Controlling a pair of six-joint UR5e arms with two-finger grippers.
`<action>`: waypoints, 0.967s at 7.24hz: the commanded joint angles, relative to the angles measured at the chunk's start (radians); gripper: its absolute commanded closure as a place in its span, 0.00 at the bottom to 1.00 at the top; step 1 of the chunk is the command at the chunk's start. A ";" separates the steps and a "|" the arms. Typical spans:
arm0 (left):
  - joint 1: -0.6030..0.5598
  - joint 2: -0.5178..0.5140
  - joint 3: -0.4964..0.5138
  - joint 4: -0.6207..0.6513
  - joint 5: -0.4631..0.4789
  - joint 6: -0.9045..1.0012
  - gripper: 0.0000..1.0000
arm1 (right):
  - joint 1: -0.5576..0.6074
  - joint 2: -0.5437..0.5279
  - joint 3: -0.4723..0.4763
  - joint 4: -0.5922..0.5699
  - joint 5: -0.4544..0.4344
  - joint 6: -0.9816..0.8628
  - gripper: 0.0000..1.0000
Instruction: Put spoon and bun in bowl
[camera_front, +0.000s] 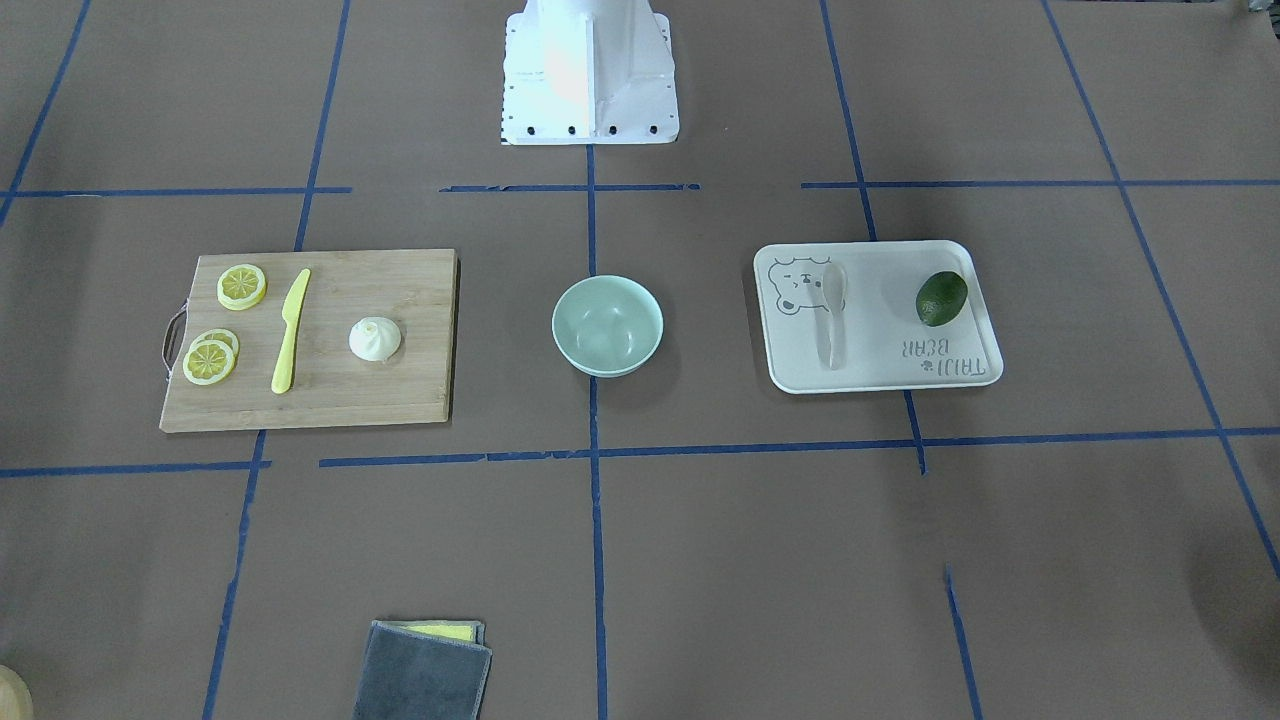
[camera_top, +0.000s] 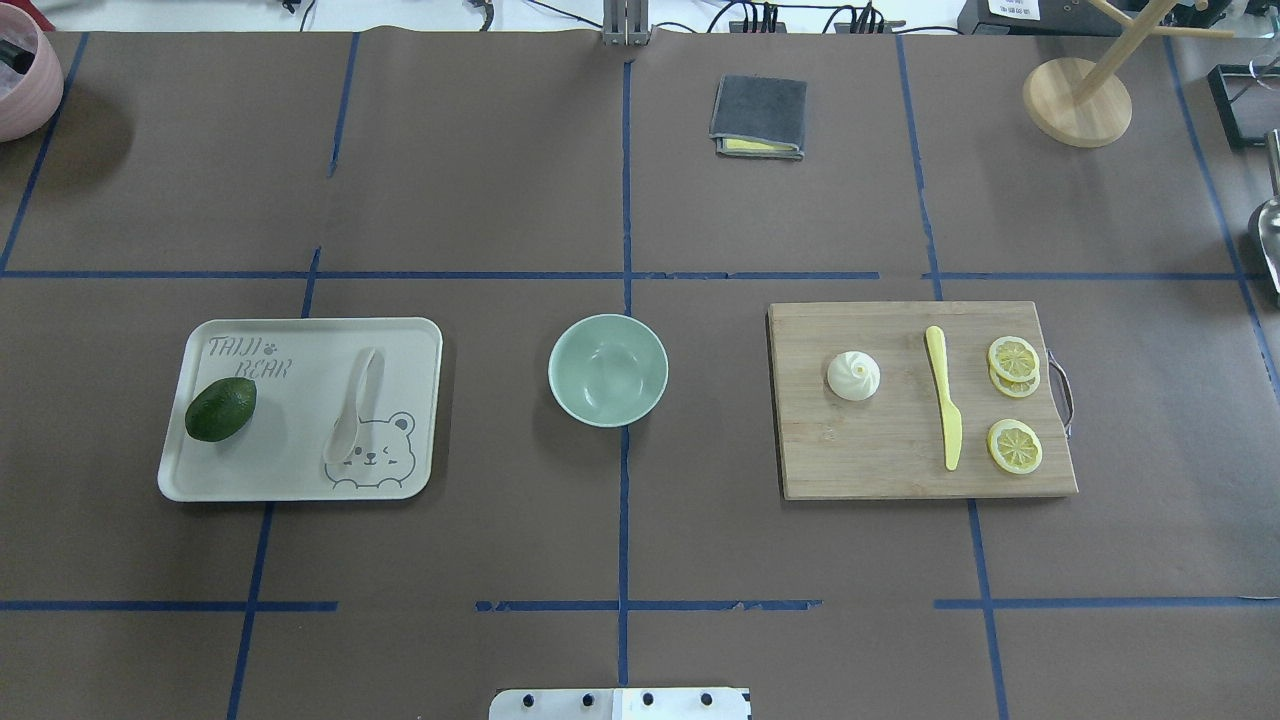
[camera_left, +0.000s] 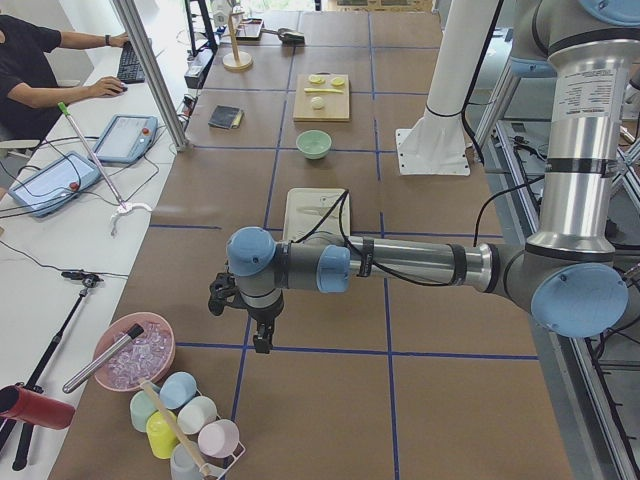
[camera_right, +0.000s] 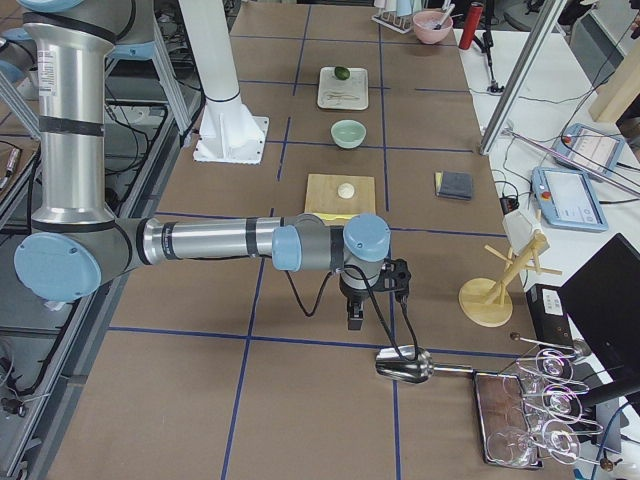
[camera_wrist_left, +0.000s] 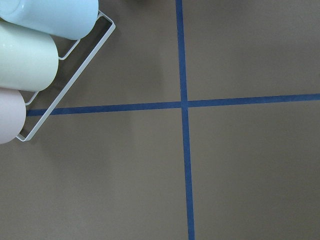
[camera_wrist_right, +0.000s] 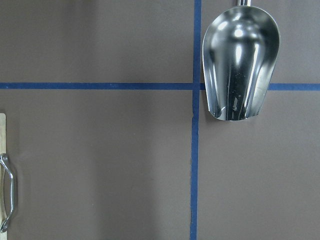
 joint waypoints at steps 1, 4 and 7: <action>0.000 -0.001 -0.002 -0.004 -0.002 -0.002 0.00 | -0.002 0.003 0.005 0.000 -0.002 0.001 0.00; 0.116 -0.073 -0.179 -0.025 0.008 -0.120 0.00 | -0.002 0.037 0.016 0.000 -0.002 0.003 0.00; 0.372 -0.199 -0.230 -0.152 0.012 -0.542 0.00 | -0.005 0.101 0.023 0.000 0.000 0.003 0.00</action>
